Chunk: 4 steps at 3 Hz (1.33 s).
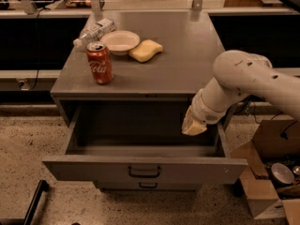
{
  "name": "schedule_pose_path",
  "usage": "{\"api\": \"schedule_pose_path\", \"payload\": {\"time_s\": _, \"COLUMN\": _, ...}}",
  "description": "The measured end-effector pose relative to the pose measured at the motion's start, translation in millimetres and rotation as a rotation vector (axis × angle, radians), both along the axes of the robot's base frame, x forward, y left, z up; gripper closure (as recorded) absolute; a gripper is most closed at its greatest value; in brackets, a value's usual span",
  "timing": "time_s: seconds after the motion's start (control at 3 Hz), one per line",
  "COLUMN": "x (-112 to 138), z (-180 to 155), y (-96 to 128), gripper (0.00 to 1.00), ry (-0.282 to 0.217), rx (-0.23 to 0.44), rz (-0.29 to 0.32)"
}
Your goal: Open top drawer
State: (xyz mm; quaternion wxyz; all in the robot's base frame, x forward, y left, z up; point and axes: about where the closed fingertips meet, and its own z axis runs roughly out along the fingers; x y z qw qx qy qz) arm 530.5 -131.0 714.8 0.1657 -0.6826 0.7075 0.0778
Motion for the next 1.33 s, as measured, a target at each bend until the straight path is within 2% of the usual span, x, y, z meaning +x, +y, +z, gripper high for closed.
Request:
{"api": "schedule_pose_path", "payload": {"time_s": 0.33, "x": -2, "z": -38, "y": 9, "gripper": 0.7, "ry": 0.058, "rx": -0.007, "rz": -0.003}}
{"api": "schedule_pose_path", "payload": {"time_s": 0.67, "x": -18, "z": -71, "y": 21, "gripper": 0.7, "ry": 0.12, "rx": -0.018, "rz": 0.01}}
{"api": "schedule_pose_path", "payload": {"time_s": 1.0, "x": -40, "z": -93, "y": 32, "gripper": 0.69, "ry": 0.177, "rx": -0.015, "rz": 0.035}}
{"api": "schedule_pose_path", "payload": {"time_s": 1.33, "x": -62, "z": -96, "y": 41, "gripper": 0.68, "ry": 0.231, "rx": 0.017, "rz": 0.079}}
